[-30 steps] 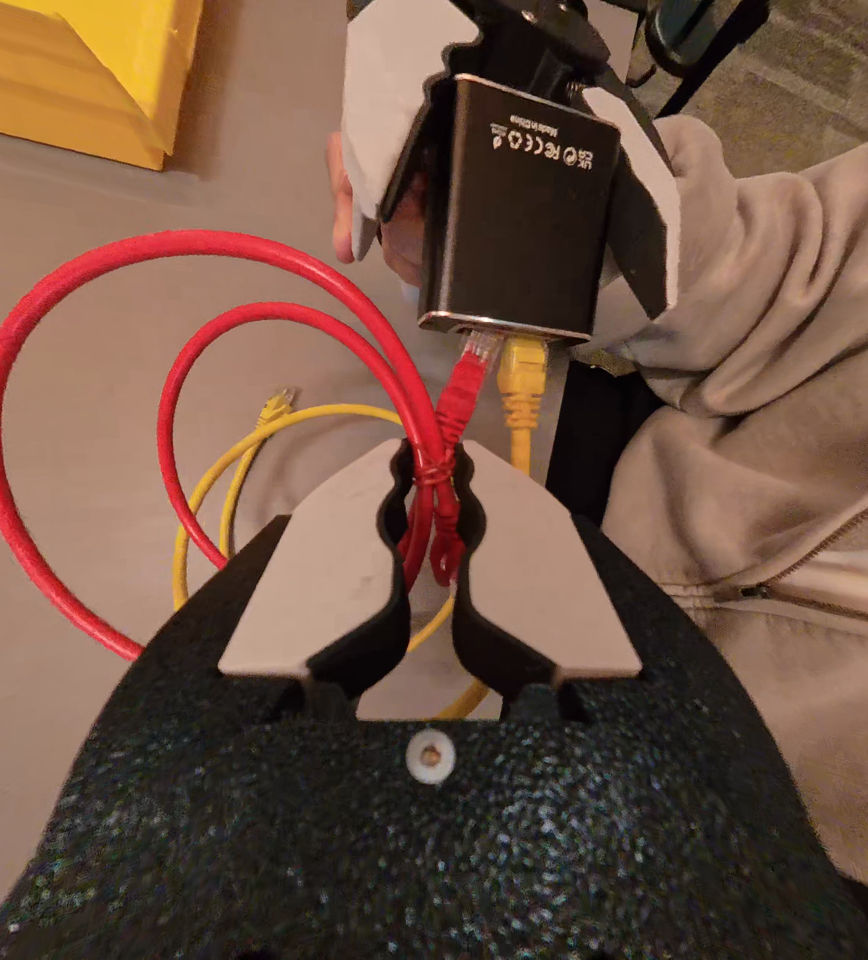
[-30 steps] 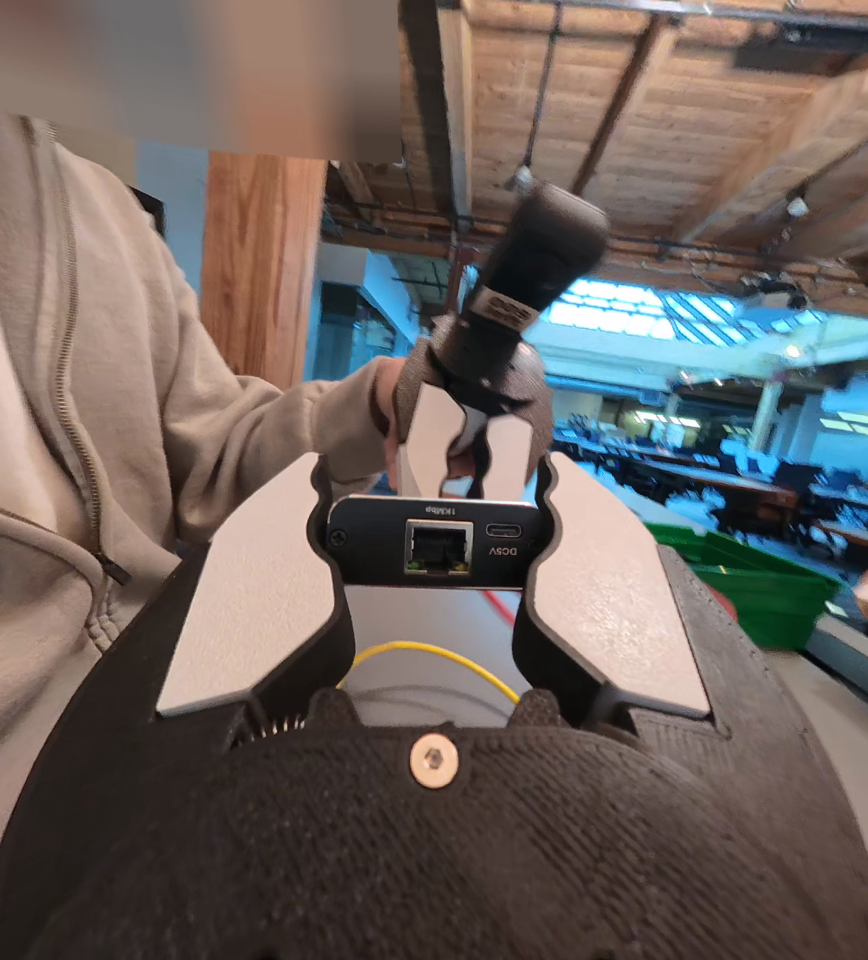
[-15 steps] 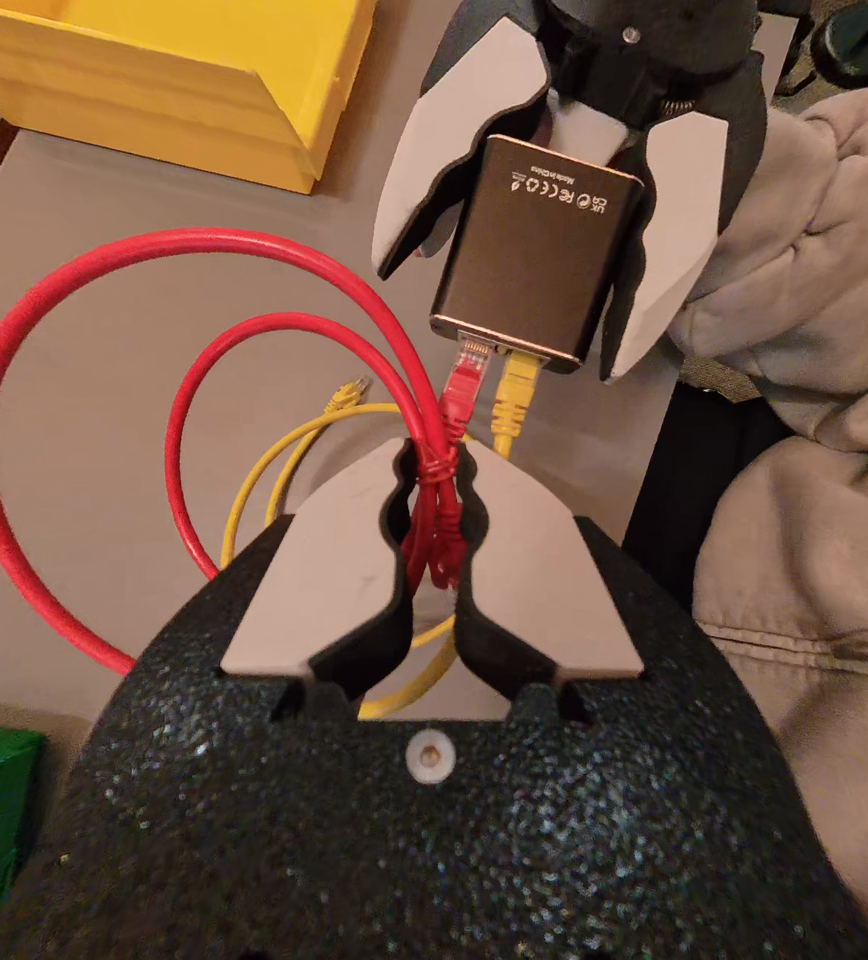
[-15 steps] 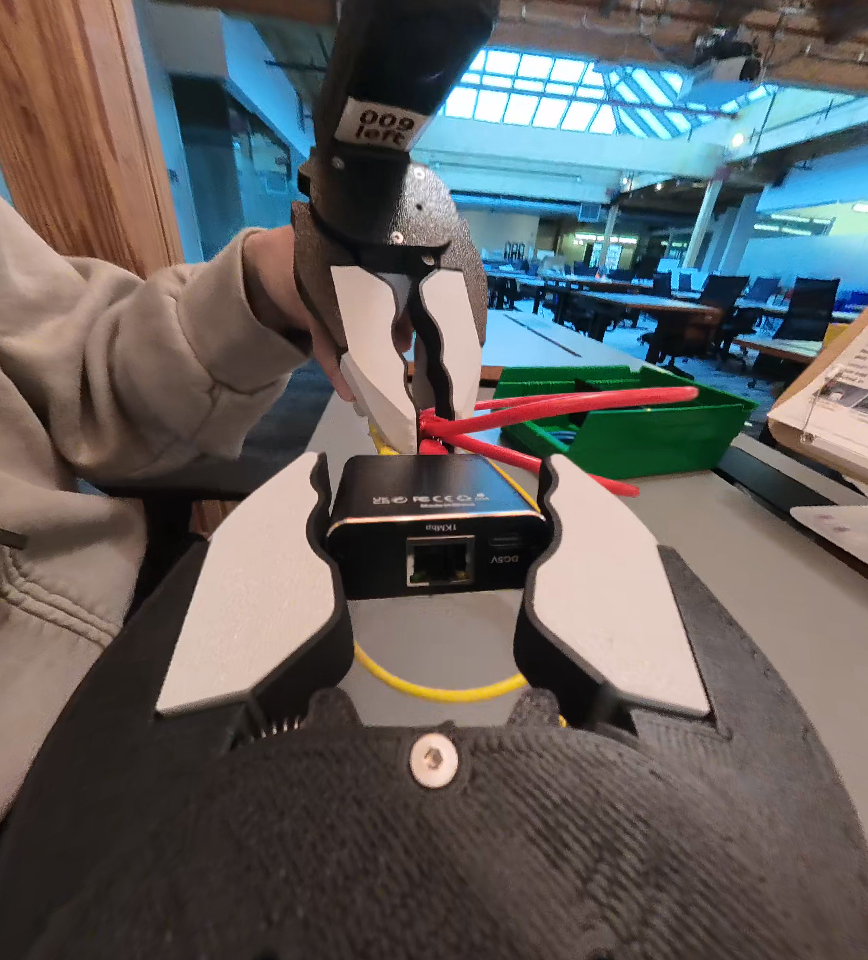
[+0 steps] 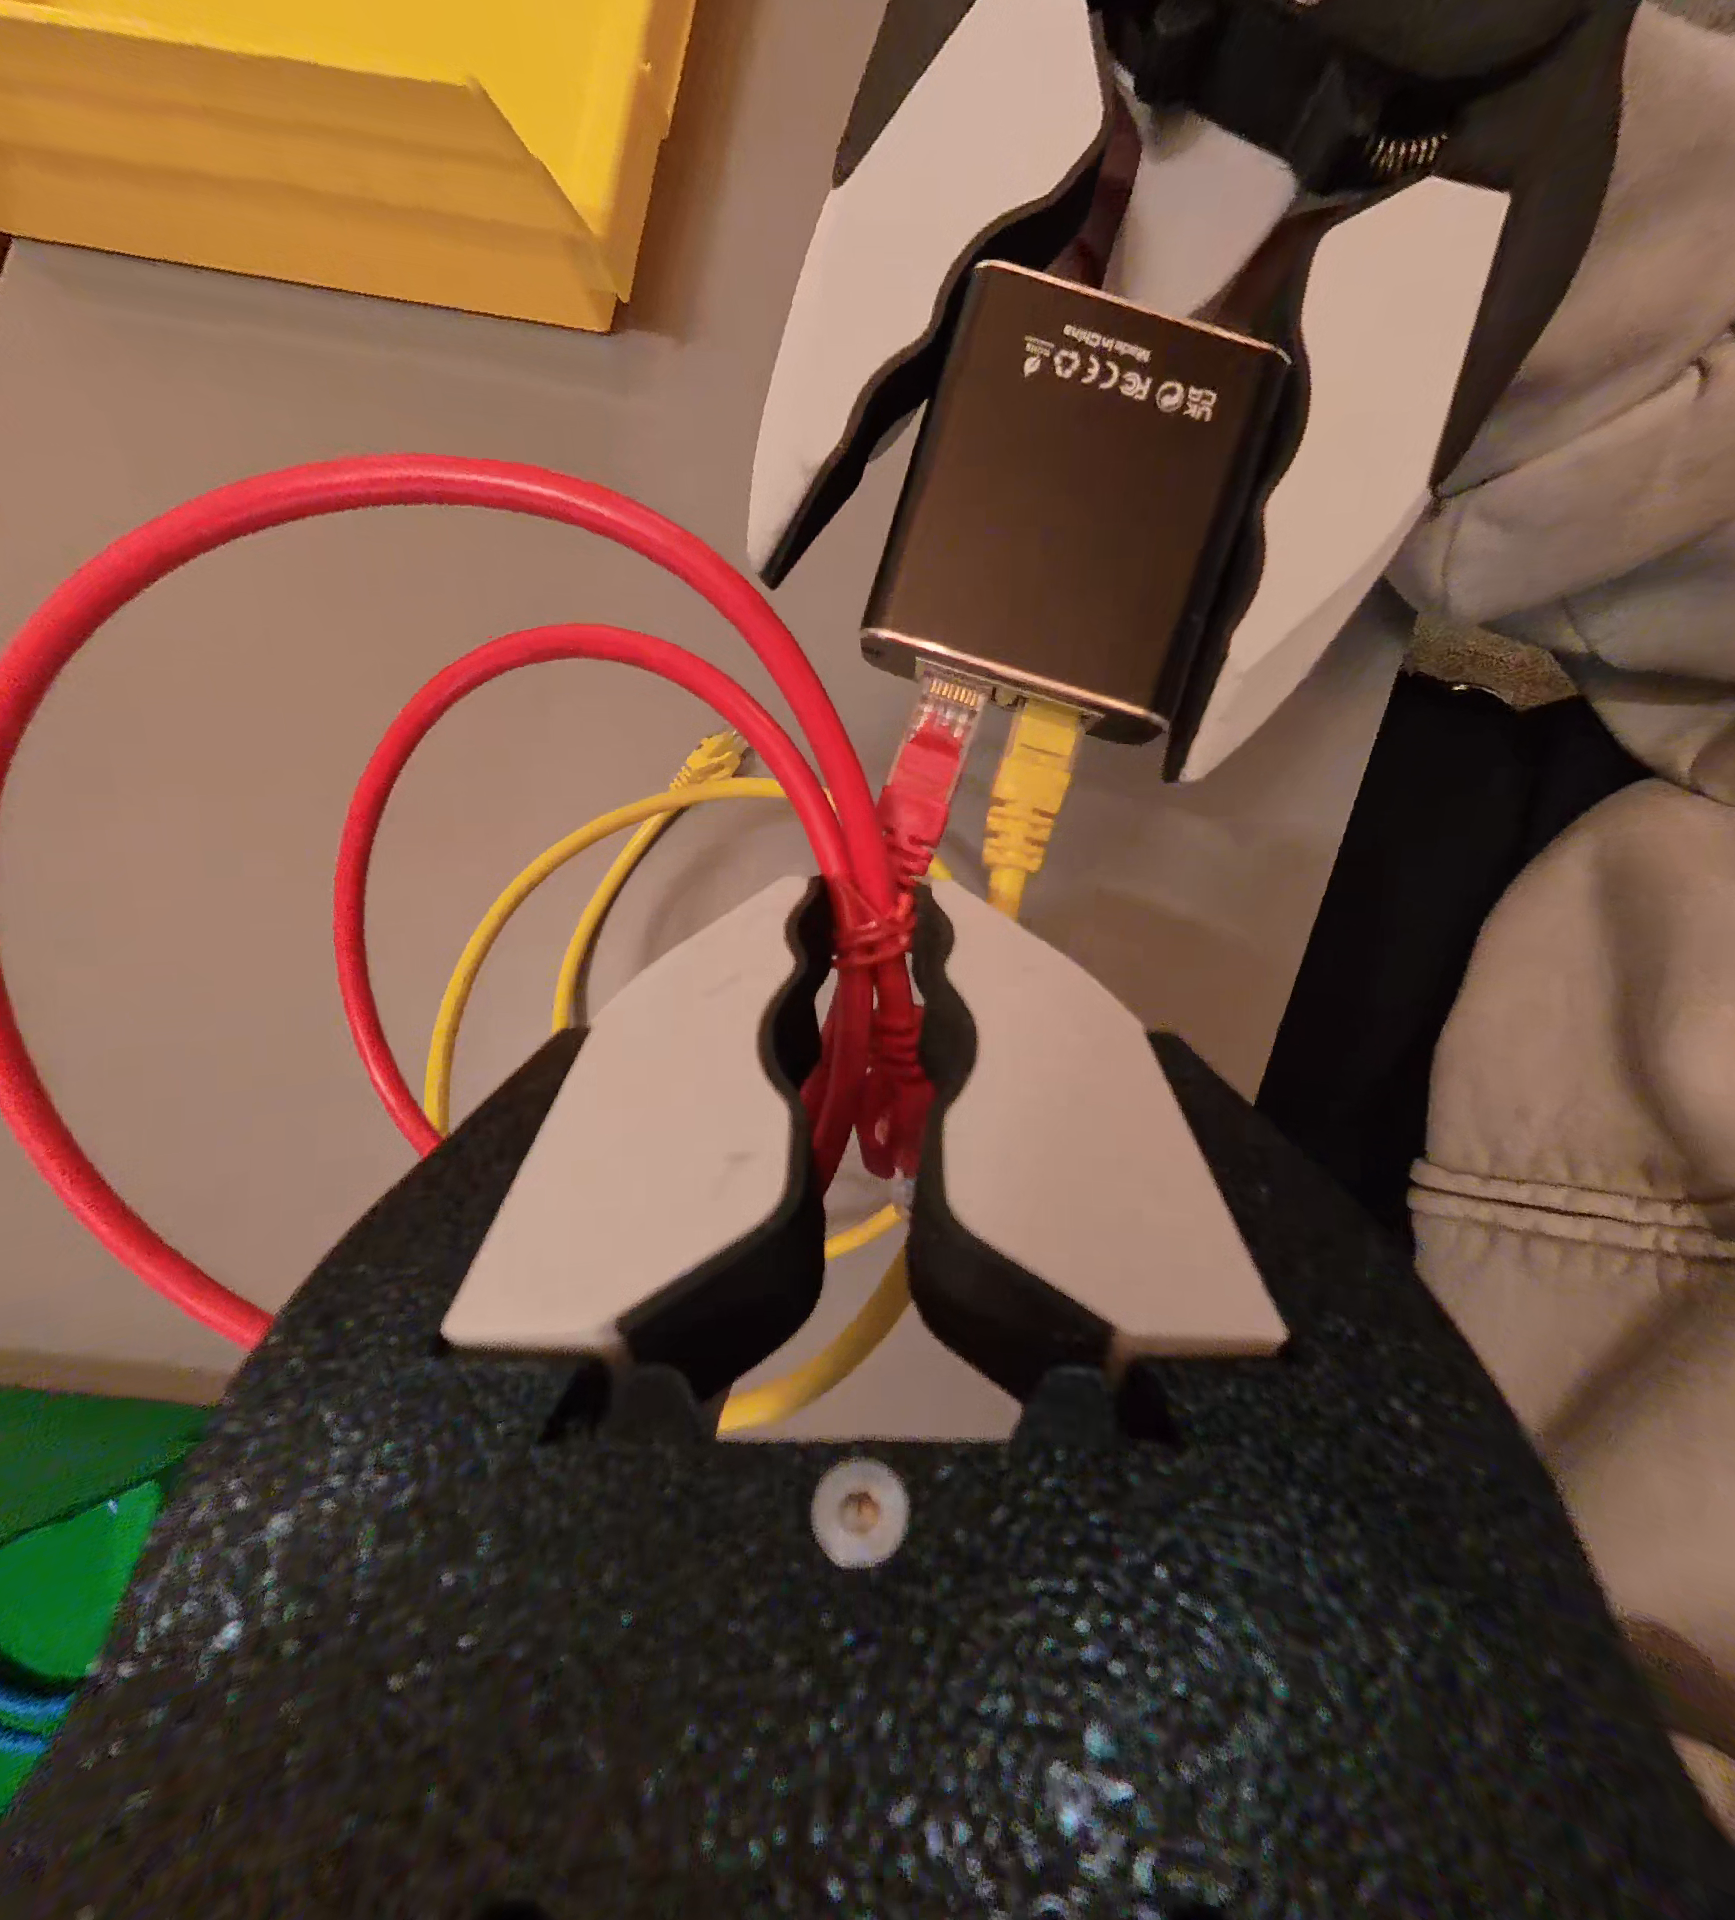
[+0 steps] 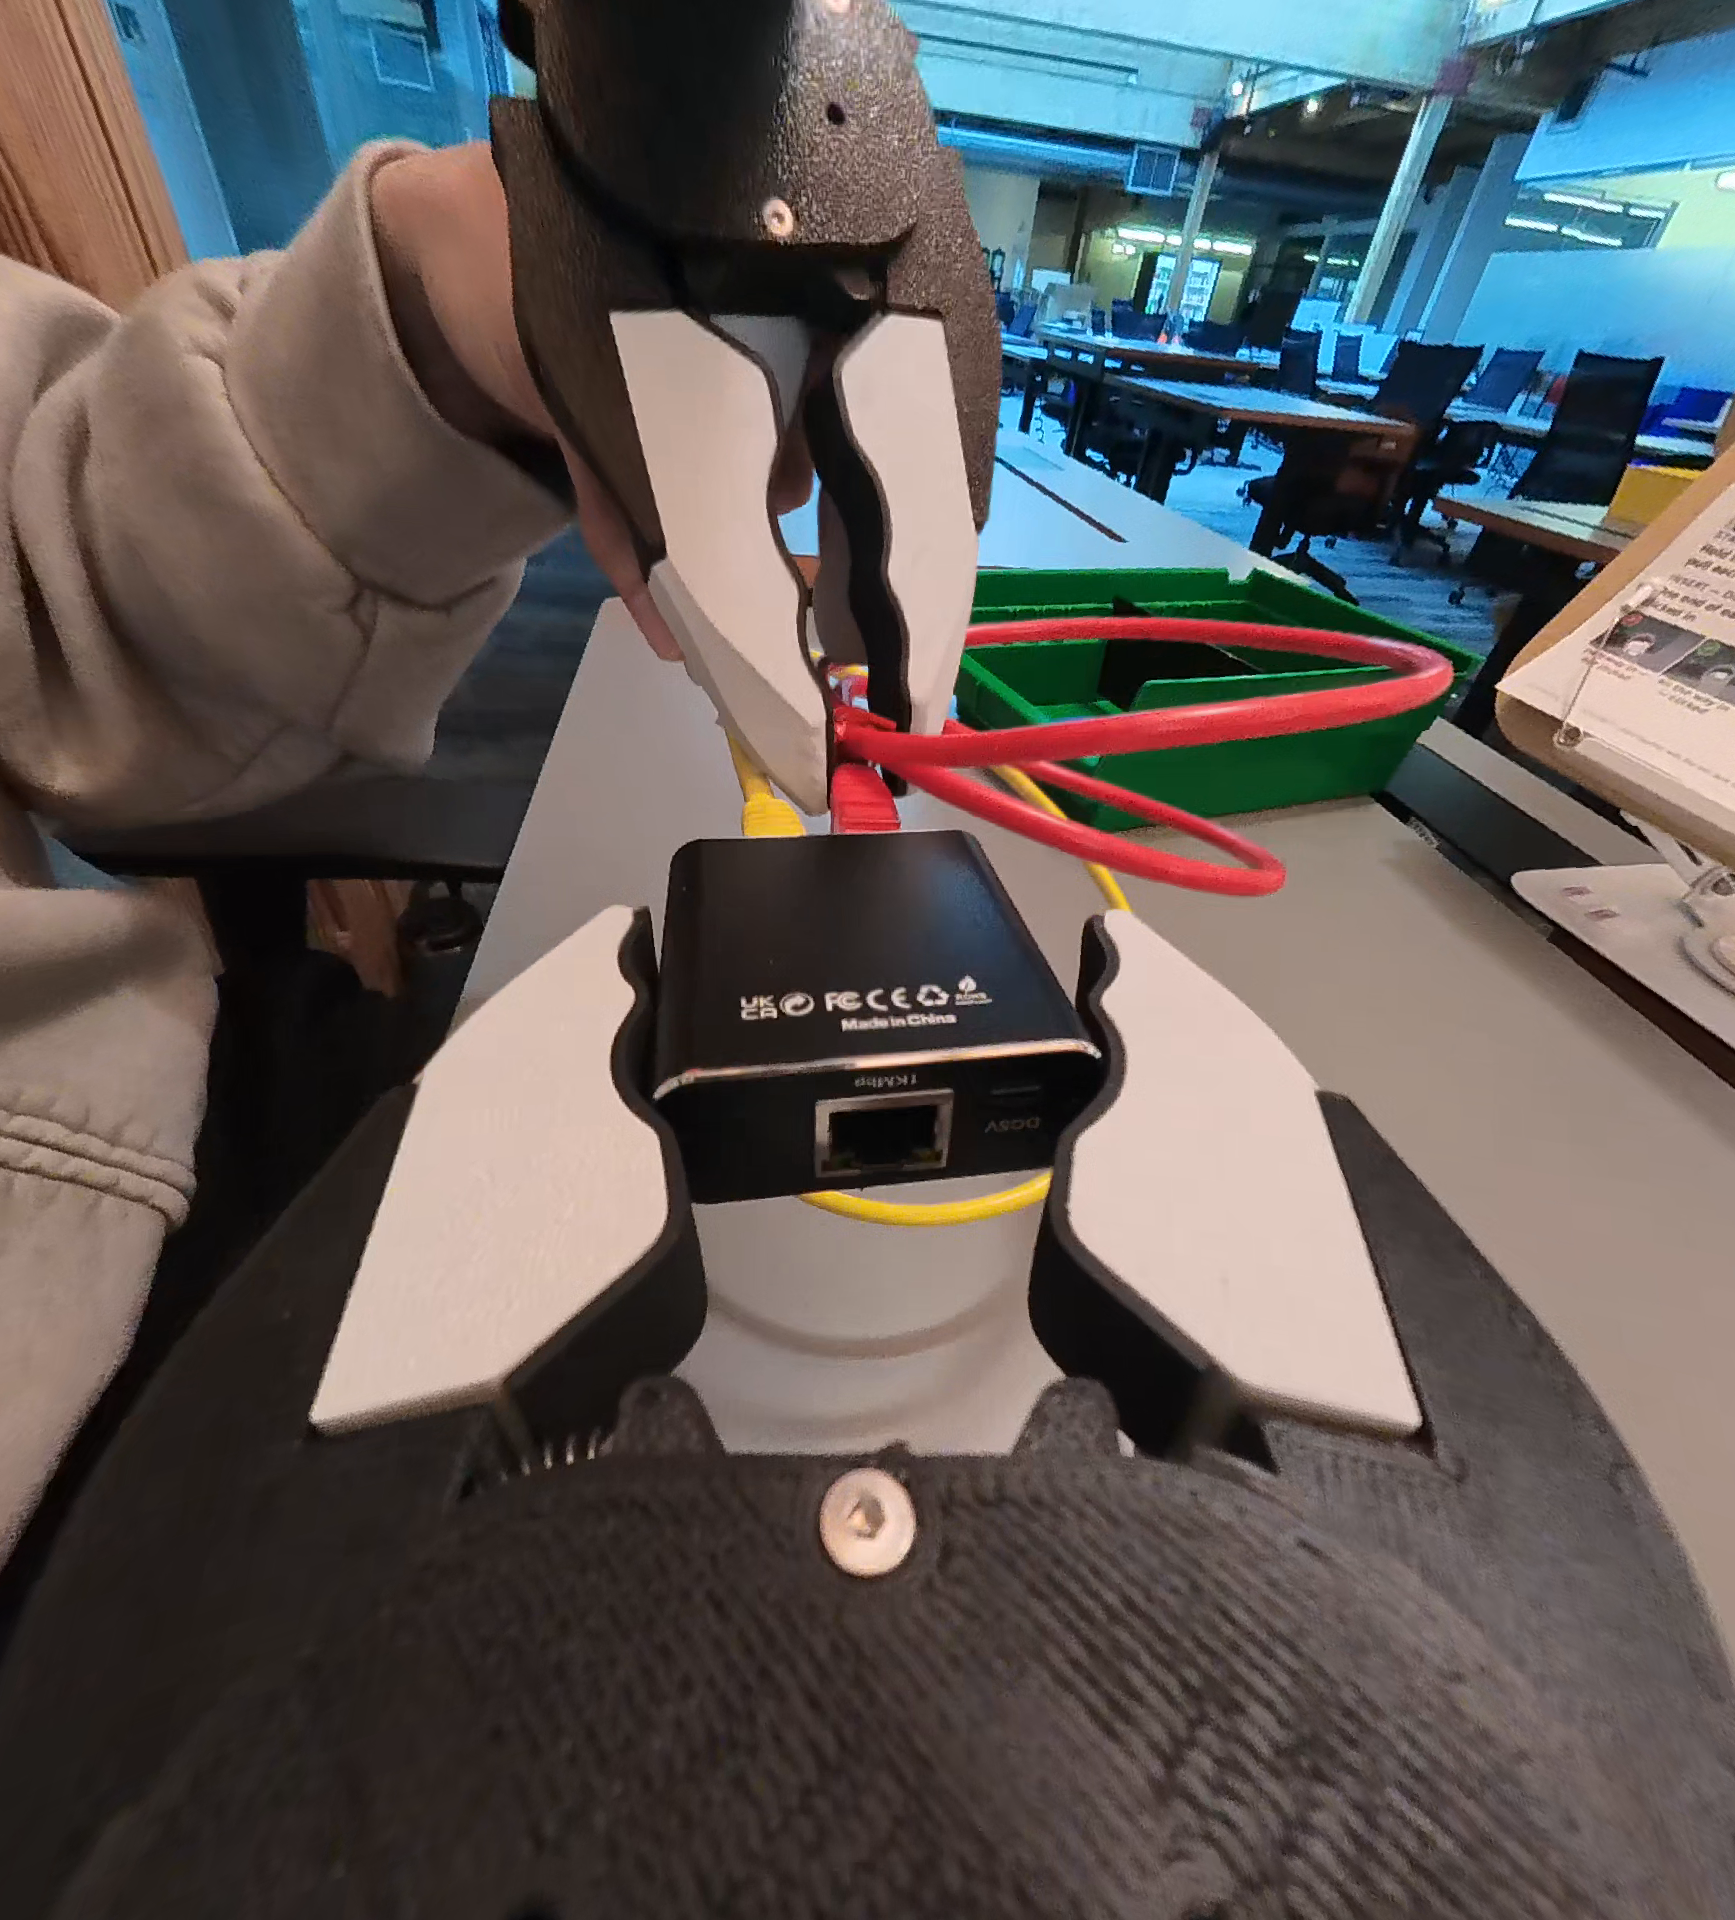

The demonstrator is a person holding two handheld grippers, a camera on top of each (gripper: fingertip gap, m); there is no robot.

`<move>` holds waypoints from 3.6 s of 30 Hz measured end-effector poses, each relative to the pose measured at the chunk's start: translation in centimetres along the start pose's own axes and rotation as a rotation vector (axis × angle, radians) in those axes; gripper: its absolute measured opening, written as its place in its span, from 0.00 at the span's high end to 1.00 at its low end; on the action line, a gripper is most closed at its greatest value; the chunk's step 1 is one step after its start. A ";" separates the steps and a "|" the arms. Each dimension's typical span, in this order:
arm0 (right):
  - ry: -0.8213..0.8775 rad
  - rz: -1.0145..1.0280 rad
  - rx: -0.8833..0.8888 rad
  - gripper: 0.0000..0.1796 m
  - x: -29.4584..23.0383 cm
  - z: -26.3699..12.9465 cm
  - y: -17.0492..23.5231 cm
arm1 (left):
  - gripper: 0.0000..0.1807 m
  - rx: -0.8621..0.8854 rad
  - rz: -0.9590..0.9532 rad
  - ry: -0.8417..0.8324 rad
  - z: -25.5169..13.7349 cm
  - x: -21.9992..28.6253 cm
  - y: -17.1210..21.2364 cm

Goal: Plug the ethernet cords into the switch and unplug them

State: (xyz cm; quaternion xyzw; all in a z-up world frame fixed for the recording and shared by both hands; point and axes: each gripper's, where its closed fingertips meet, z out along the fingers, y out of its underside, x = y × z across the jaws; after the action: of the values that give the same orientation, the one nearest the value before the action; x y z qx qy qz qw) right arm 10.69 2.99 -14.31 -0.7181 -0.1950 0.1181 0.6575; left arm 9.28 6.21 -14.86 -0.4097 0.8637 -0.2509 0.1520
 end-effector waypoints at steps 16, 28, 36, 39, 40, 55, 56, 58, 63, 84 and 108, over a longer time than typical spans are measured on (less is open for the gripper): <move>-0.021 -0.067 0.120 0.56 -0.2 -0.4 -0.9 | 0.92 0.036 0.076 0.029 -0.7 0.2 -1.1; 0.018 -0.052 0.125 0.56 0.0 0.6 -1.1 | 0.93 0.072 0.058 -0.010 -1.0 -0.2 -0.9; -0.053 -0.039 0.203 0.56 -0.9 0.1 -2.1 | 0.93 0.157 0.051 0.118 -0.6 0.7 -1.0; -0.035 -0.083 0.189 0.56 -0.8 -0.2 -2.4 | 0.92 0.178 0.093 0.088 -0.6 0.7 -1.3; -0.034 -0.085 0.197 0.56 -0.8 -0.3 -2.4 | 0.92 0.175 0.110 0.074 -0.6 0.7 -1.3; -0.006 -0.011 0.278 0.56 0.0 0.8 -2.3 | 0.93 0.175 0.033 0.010 -1.3 -0.1 -1.8; -0.015 -0.004 0.295 0.56 0.0 0.6 -2.4 | 0.93 0.193 0.012 0.025 -1.4 0.1 -2.0; -0.013 -0.015 0.290 0.56 0.0 0.6 -2.4 | 0.93 0.198 -0.006 0.029 -1.4 0.2 -1.9; -0.087 0.005 0.401 0.57 -0.7 -0.2 -3.4 | 0.92 0.203 0.031 0.100 -1.7 1.3 -2.2; -0.103 -0.051 0.403 0.57 -1.3 -1.4 -4.3 | 0.92 0.093 0.061 0.268 -0.5 2.1 -0.7; -0.058 0.081 0.502 0.57 0.4 -1.8 -4.3 | 0.93 0.510 -0.183 0.333 0.2 1.2 -2.8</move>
State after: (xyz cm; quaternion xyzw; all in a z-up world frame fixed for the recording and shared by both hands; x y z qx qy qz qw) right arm 11.30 1.77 -9.77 -0.5360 -0.1493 0.2096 0.8040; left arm 10.39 3.75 -13.51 -0.3875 0.7457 -0.5355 0.0832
